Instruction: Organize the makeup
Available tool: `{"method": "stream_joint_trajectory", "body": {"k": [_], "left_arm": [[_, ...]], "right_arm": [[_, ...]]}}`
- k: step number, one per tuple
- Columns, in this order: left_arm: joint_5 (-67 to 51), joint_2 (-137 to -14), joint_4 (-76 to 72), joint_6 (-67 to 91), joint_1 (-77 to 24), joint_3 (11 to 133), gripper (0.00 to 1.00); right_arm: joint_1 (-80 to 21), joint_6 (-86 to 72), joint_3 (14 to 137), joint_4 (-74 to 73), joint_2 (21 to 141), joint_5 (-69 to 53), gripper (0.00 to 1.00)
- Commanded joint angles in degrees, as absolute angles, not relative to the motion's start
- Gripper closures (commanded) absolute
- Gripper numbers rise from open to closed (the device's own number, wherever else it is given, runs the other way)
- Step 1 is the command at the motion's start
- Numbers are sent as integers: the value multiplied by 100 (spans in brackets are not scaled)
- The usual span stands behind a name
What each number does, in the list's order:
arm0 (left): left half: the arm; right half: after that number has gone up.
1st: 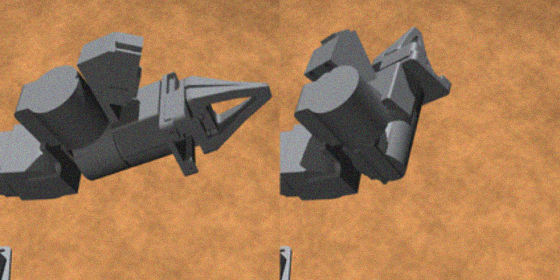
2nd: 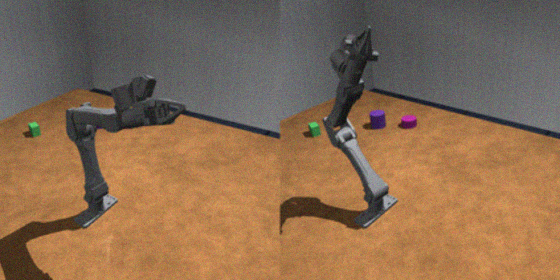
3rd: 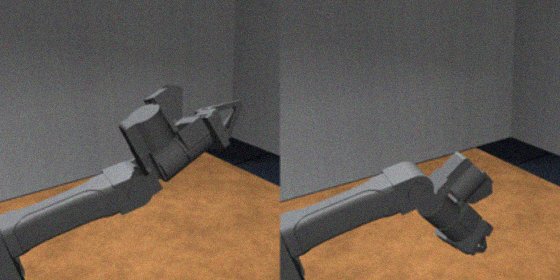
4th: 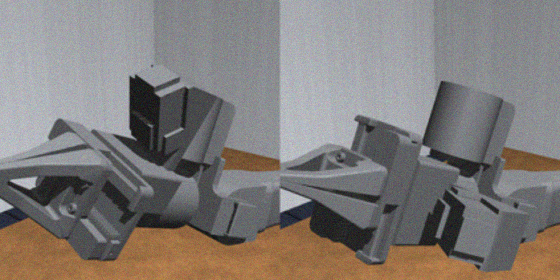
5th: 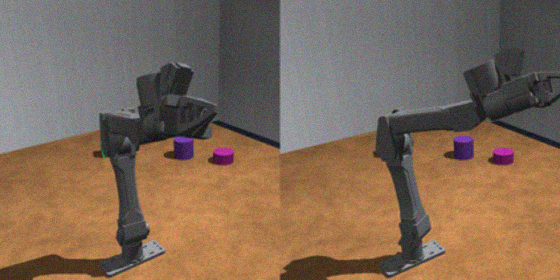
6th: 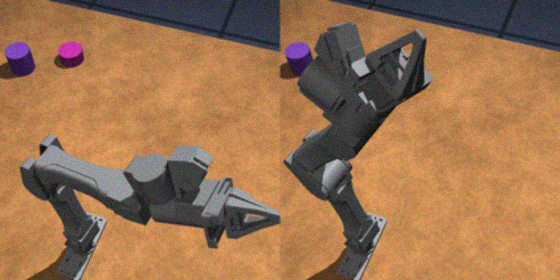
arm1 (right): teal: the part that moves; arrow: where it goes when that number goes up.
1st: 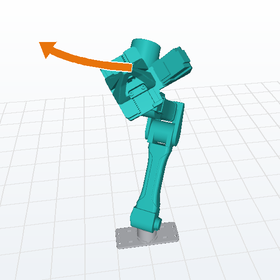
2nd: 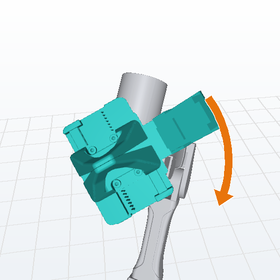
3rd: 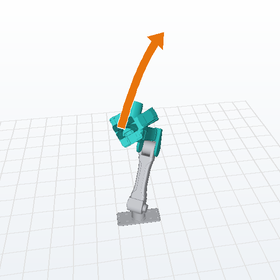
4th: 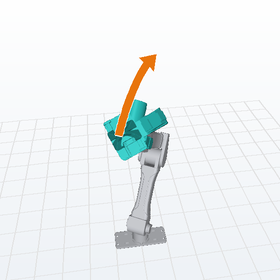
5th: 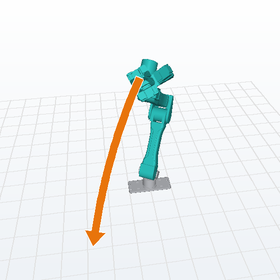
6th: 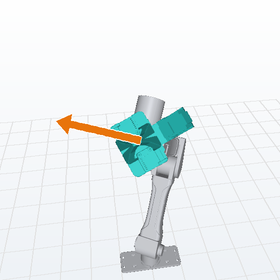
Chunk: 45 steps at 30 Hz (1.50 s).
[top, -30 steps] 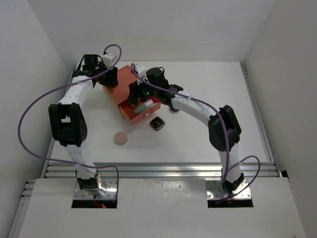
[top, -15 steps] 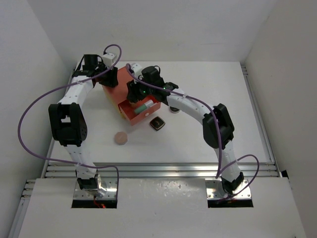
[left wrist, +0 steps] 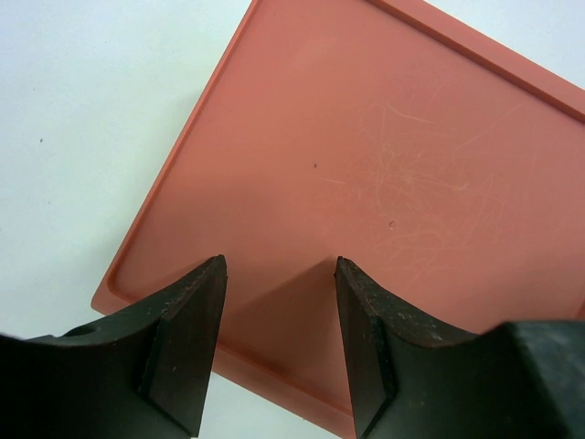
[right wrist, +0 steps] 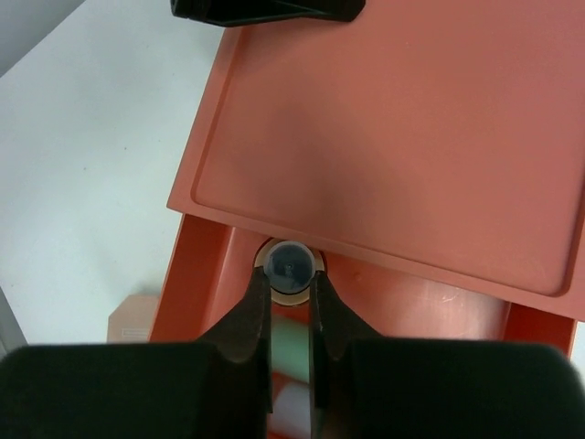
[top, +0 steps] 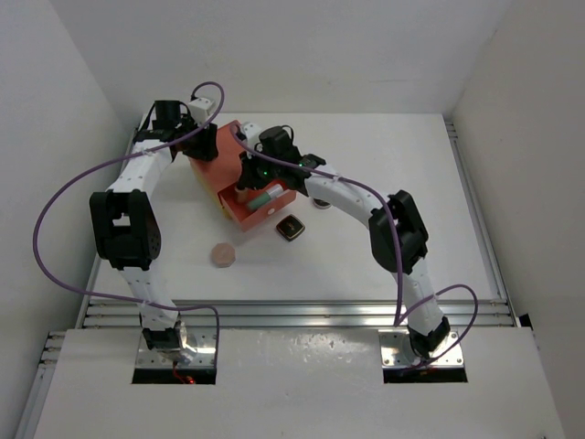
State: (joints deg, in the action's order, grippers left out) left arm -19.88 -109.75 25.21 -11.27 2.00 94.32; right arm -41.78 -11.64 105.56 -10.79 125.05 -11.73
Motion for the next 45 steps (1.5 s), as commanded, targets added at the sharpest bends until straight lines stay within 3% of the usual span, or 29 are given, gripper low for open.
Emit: {"method": "stream_joint_trajectory", "body": {"k": [1, 13, 14, 15, 20, 25, 37, 41, 45], "left_arm": [[-1854, -11329, 3182, -984, 343, 9185, 43], [-1907, -11382, 3129, -984, 396, 9185, 43], [-1907, -11382, 3129, -984, 396, 9185, 43], [-1907, -11382, 3129, -984, 396, 9185, 43], [-1907, -11382, 3129, -984, 396, 9185, 43], [-1907, -11382, 3129, -984, 396, 9185, 43], [-1907, -11382, 3129, -984, 396, 9185, 43], [-1907, -11382, 3129, -984, 396, 9185, 43], [-1907, -11435, 3129, -984, 396, 9185, 43]], "right_arm": [[-4210, -1448, 10556, -888, 12252, -985, 96], [-3507, -4121, 9361, -44, 11927, -1618, 100], [-3472, -4122, 9343, -44, 11944, -1600, 97], [-3472, -4122, 9386, -44, 11953, -1608, 82], [-3463, -3894, 9764, -404, 12111, -1687, 47], [-3437, -3701, 9870, -606, 12076, -1574, 37], [-3481, -2655, 10441, -1213, 11734, -1187, 35], [-3612, -2007, 10433, -1588, 11392, -1178, 42], [-3876, -1364, 9933, -1986, 10899, -818, 58]]}}
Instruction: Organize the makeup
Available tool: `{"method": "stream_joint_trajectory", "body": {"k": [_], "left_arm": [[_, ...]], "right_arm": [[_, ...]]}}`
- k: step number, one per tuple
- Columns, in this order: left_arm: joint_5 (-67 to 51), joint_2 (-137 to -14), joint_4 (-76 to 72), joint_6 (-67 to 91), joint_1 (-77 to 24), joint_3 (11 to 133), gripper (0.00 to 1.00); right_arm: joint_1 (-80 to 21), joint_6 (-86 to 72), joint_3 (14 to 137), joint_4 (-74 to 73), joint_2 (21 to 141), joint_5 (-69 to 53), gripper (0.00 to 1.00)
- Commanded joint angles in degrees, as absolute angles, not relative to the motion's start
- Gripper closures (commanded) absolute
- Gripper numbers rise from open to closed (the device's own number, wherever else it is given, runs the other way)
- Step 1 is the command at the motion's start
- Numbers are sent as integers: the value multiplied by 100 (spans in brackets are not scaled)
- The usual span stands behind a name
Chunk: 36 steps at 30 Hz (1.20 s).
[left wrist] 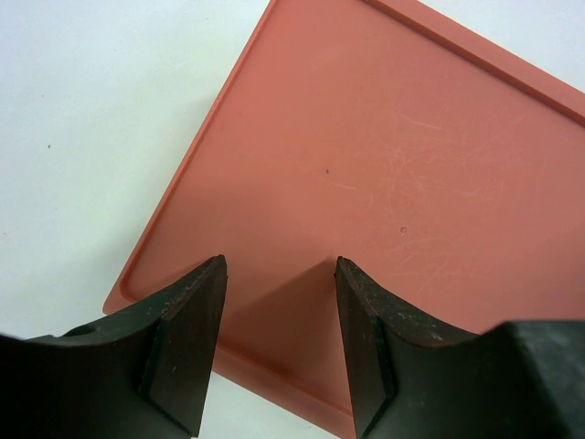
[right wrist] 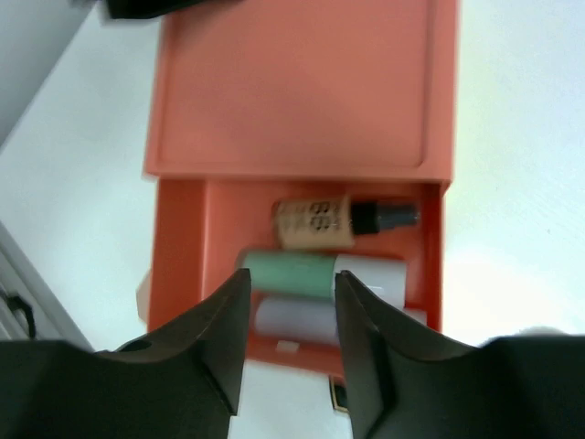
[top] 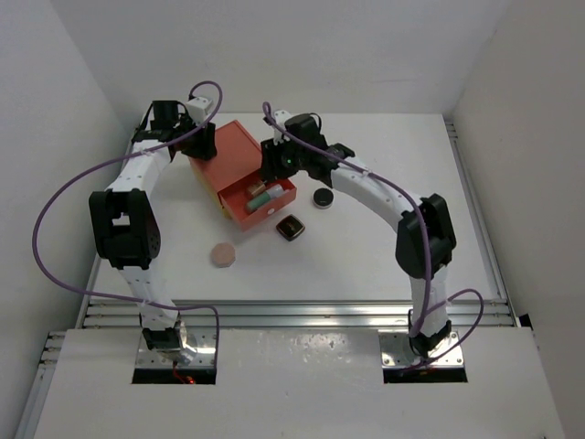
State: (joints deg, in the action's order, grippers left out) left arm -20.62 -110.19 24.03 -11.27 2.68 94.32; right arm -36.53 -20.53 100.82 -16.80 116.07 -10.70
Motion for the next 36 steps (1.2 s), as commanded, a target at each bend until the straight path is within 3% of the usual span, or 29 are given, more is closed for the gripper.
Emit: {"method": "stream_joint_trajectory", "body": {"k": [1, 6, 8, 11, 17, 23, 25, 31, 36], "left_arm": [[-1907, -11435, 3129, -984, 396, 9237, 43], [-1854, -11435, 3129, -984, 396, 9237, 43], [-1854, -11435, 3129, -984, 396, 9237, 43], [-1802, -11435, 3077, -984, 396, 9237, 43], [-1802, -11435, 3076, -984, 396, 9237, 43], [-1802, -11487, 3015, -984, 396, 9185, 43], [-1802, -11487, 2962, -984, 396, 9185, 43], [-1802, -11540, 2962, -984, 396, 9132, 43], [-1802, -11540, 2962, -1099, 396, 9132, 43]], "right_arm": [[-3946, -1362, 9427, -2012, 10803, -739, 63], [-4131, -1327, 8072, -1776, 9898, -431, 64], [-4245, -1292, 7571, -1592, 9844, -430, 57], [-4271, -1555, 7026, -1161, 9756, -562, 55], [-4254, -1714, 6706, 332, 10124, -800, 44], [-4219, -1758, 7048, 738, 10678, -729, 44], [-4228, -1766, 7066, 835, 10810, -729, 46], [-4210, -1802, 7259, 1142, 10916, -318, 62], [-4219, -1758, 7636, 1257, 11065, -62, 66]]}}
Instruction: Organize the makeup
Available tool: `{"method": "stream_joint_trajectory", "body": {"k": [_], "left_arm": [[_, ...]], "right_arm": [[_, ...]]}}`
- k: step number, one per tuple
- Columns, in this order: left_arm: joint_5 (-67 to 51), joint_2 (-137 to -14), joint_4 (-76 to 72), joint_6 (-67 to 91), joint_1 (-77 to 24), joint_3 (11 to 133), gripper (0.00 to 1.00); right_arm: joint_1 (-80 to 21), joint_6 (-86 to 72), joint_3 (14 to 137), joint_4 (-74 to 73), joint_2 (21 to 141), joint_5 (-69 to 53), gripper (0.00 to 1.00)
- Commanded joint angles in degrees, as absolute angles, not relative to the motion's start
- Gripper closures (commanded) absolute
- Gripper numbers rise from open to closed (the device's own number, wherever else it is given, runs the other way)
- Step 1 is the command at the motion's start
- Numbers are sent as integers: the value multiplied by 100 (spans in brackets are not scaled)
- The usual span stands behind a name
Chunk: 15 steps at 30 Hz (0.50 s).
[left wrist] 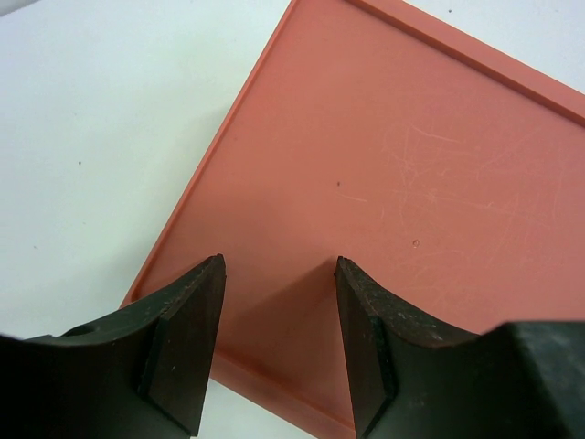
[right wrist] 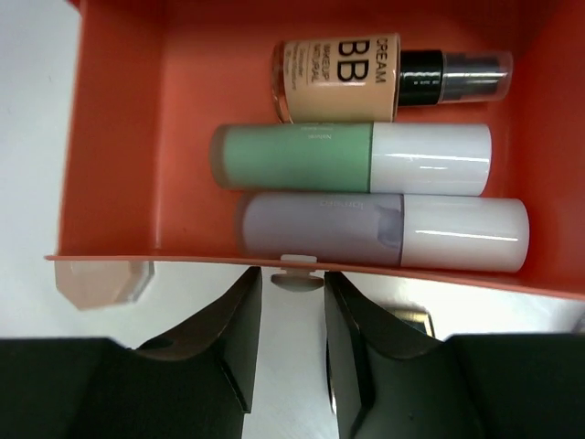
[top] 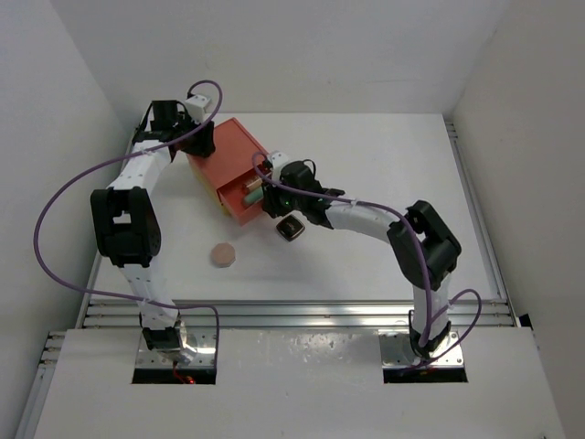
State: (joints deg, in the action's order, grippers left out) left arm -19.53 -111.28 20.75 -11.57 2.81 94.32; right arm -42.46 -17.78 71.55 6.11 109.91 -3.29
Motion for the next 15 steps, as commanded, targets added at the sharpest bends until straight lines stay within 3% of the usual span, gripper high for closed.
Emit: {"method": "stream_joint_trajectory", "body": {"k": [1, 15], "left_arm": [[-1802, -11540, 2962, -1099, 396, 9132, 43], [-1854, -11593, 2962, -1204, 396, 9026, 43]], "right_arm": [[-4210, -1767, 7699, 1274, 11196, -70, 66], [-4122, -1837, 8761, 1608, 12128, -9, 66]]}}
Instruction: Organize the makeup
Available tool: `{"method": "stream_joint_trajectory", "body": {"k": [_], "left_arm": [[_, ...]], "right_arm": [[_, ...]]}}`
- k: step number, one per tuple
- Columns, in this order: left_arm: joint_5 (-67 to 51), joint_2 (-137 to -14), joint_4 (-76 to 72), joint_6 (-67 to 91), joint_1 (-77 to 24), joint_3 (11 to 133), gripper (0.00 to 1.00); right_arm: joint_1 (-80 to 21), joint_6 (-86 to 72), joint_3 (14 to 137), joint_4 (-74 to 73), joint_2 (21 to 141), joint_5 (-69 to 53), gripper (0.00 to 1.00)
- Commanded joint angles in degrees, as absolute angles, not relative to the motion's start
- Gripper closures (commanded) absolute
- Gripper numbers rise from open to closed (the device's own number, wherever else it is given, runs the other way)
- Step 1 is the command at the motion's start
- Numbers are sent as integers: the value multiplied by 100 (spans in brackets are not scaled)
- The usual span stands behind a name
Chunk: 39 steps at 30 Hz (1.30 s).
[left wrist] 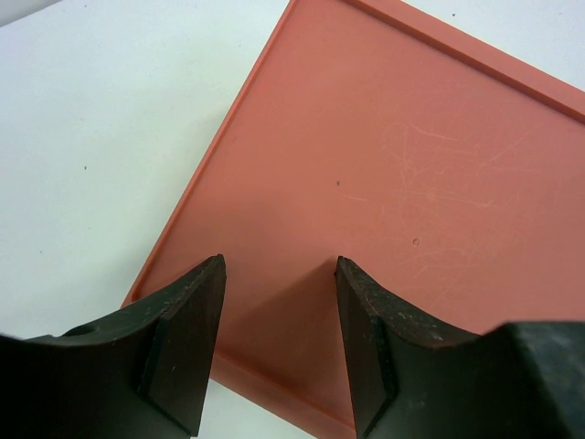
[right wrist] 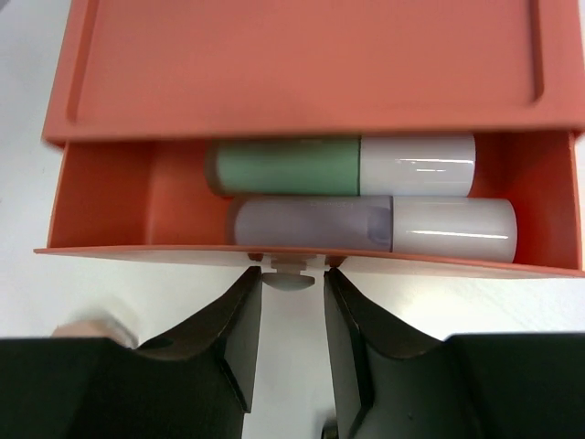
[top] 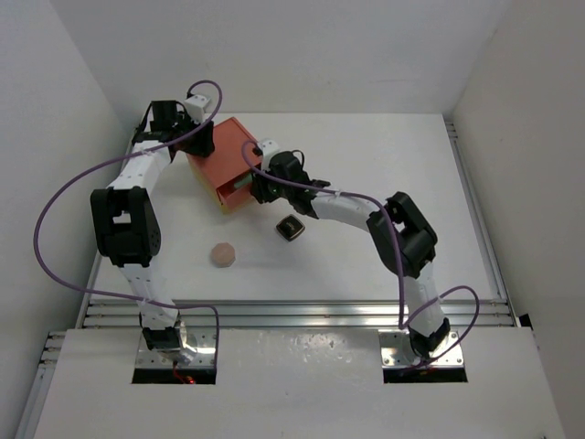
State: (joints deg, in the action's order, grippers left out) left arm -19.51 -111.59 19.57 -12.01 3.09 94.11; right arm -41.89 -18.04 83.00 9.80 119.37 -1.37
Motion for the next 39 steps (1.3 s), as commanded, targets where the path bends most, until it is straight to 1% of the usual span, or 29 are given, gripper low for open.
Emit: {"method": "stream_joint_trajectory", "body": {"k": [1, 4, 7, 13, 19, 24, 25, 26, 28, 29, 32, 35, 39], "left_arm": [[-1854, -11593, 2962, -1204, 396, 9026, 43], [-1854, -11593, 2962, -1204, 396, 8974, 43], [-1854, -11593, 2962, -1204, 396, 8974, 43], [-1907, -11593, 2962, -1204, 396, 8921, 43], [-1907, -11593, 2962, -1257, 396, 8921, 43], [-1907, -11593, 2962, -1257, 396, 8921, 43], [-1959, -11593, 2962, -1257, 396, 8921, 43], [-1960, -11593, 2962, -1257, 396, 8921, 43], [-1960, -11593, 2962, -1257, 396, 8921, 43], [-1960, -11593, 2962, -1257, 396, 8921, 43], [-2013, -11593, 2962, -1257, 396, 8973, 43], [-2013, -11646, 2962, -1257, 396, 8974, 43], [-2013, -11646, 2962, -1257, 396, 8974, 43]], "right_arm": [[-4113, -1863, 8841, 1678, 12312, -9, 66], [-4096, -1924, 9175, 1757, 12523, -9, 67], [-4122, -2065, 9316, 1828, 12682, -9, 66], [-4122, -2066, 9079, 1863, 12595, 325, 64], [-4087, -1995, 9553, 1556, 12902, 308, 64], [-4104, -1978, 9308, 1599, 12719, 123, 64], [-4122, -1951, 9073, 1617, 12657, 114, 61], [-4122, -1925, 8975, 1678, 12474, 71, 61], [-4122, -1934, 8772, 1722, 12332, 70, 57], [-4122, -1942, 8380, 1757, 12192, 70, 53], [-4113, -2083, 7938, 1986, 12015, 53, 47], [-4096, -2118, 8102, 1794, 12190, 26, 42], [-4078, -2083, 8341, 1862, 12541, 26, 42]]}}
